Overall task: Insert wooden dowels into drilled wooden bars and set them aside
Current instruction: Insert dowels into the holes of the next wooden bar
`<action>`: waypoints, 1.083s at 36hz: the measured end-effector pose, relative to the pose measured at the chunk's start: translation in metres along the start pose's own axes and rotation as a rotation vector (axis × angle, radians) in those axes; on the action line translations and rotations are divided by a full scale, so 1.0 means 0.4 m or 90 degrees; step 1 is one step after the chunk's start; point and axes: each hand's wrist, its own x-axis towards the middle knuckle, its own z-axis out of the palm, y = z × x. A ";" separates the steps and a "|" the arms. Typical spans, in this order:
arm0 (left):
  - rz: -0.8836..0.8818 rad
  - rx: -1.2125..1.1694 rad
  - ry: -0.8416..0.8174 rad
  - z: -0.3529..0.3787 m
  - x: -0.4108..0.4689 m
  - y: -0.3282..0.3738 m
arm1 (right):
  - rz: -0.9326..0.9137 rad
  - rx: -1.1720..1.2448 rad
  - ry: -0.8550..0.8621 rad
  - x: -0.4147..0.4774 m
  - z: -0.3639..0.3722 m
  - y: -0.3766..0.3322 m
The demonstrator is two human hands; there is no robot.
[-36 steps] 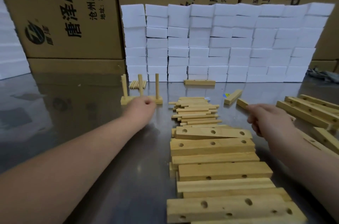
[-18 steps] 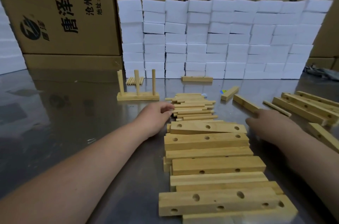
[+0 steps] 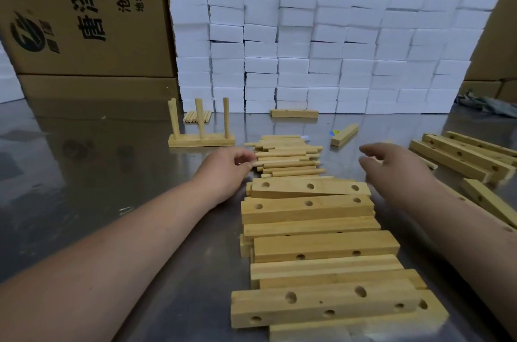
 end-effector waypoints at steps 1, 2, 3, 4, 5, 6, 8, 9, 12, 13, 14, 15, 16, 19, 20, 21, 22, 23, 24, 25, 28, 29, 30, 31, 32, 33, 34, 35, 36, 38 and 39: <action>0.002 0.003 -0.001 0.000 0.001 -0.001 | -0.033 0.053 0.012 -0.010 -0.006 -0.010; 0.003 0.004 -0.003 0.000 0.001 -0.002 | -0.066 0.114 0.006 -0.022 -0.014 -0.022; 0.004 0.002 -0.005 0.000 0.002 -0.002 | -0.098 0.172 -0.020 -0.035 -0.022 -0.036; 0.006 0.001 -0.006 0.000 0.003 -0.002 | -0.124 0.213 -0.062 -0.051 -0.031 -0.051; 0.007 0.001 -0.007 0.000 0.003 -0.002 | -0.144 0.230 -0.114 -0.065 -0.038 -0.065; 0.007 0.001 -0.008 0.000 0.003 -0.002 | -0.162 0.225 -0.163 -0.076 -0.042 -0.074; 0.004 0.003 -0.010 0.000 0.003 -0.004 | -0.181 0.176 -0.238 -0.083 -0.042 -0.081; 0.001 0.003 -0.010 0.000 0.002 -0.004 | -0.178 0.153 -0.264 -0.083 -0.042 -0.083; -0.005 0.001 -0.007 0.001 0.000 -0.003 | -0.163 0.112 -0.311 -0.080 -0.041 -0.082; -0.006 0.002 -0.005 0.001 -0.001 -0.001 | -0.165 0.107 -0.318 -0.078 -0.041 -0.082; -0.007 0.002 -0.001 0.000 -0.001 0.000 | -0.167 0.107 -0.323 -0.077 -0.043 -0.082; -0.008 0.002 0.006 0.000 -0.002 0.002 | -0.168 0.110 -0.326 -0.076 -0.044 -0.083; -0.008 0.003 0.013 -0.001 -0.001 0.004 | -0.169 0.113 -0.326 -0.075 -0.045 -0.084; -0.004 0.009 0.024 -0.003 -0.001 0.004 | -0.181 0.129 -0.309 -0.072 -0.044 -0.085; -0.002 0.009 0.023 -0.003 -0.001 0.003 | -0.184 0.134 -0.304 -0.072 -0.044 -0.086; -0.003 0.006 0.020 -0.002 -0.001 0.003 | -0.189 0.139 -0.301 -0.072 -0.043 -0.087; -0.005 0.002 0.018 -0.002 -0.002 0.003 | -0.194 0.141 -0.301 -0.073 -0.042 -0.089; -0.007 -0.001 0.017 -0.002 -0.002 0.004 | -0.202 0.143 -0.303 -0.073 -0.042 -0.090; -0.008 -0.001 0.017 -0.002 -0.003 0.004 | -0.209 0.143 -0.304 -0.074 -0.042 -0.091; -0.008 0.002 0.018 -0.002 -0.003 0.004 | -0.216 0.142 -0.303 -0.075 -0.042 -0.093; -0.020 0.011 0.008 -0.001 -0.001 0.004 | -0.231 0.150 -0.294 -0.077 -0.044 -0.093; -0.026 0.011 0.002 0.001 0.000 0.004 | -0.235 0.152 -0.291 -0.077 -0.044 -0.093; -0.030 0.013 -0.001 0.002 0.000 0.004 | -0.238 0.151 -0.288 -0.078 -0.045 -0.093; -0.032 0.015 0.000 0.003 0.001 0.003 | -0.239 0.150 -0.284 -0.079 -0.045 -0.093; -0.031 0.018 0.005 0.003 0.002 0.002 | -0.240 0.148 -0.280 -0.081 -0.045 -0.094; -0.029 0.021 0.012 0.004 0.003 0.001 | -0.241 0.149 -0.275 -0.083 -0.046 -0.095; -0.027 0.022 0.020 0.003 0.003 0.000 | -0.244 0.153 -0.270 -0.084 -0.046 -0.096; -0.025 0.022 0.025 0.003 0.003 -0.001 | -0.249 0.159 -0.266 -0.086 -0.046 -0.097; -0.023 0.021 0.028 0.003 0.004 -0.001 | -0.257 0.163 -0.264 -0.088 -0.045 -0.098; -0.023 0.016 0.030 0.003 0.003 0.001 | -0.272 0.163 -0.263 -0.090 -0.044 -0.099; -0.024 0.012 0.032 0.002 0.001 0.003 | -0.274 0.157 -0.261 -0.091 -0.043 -0.099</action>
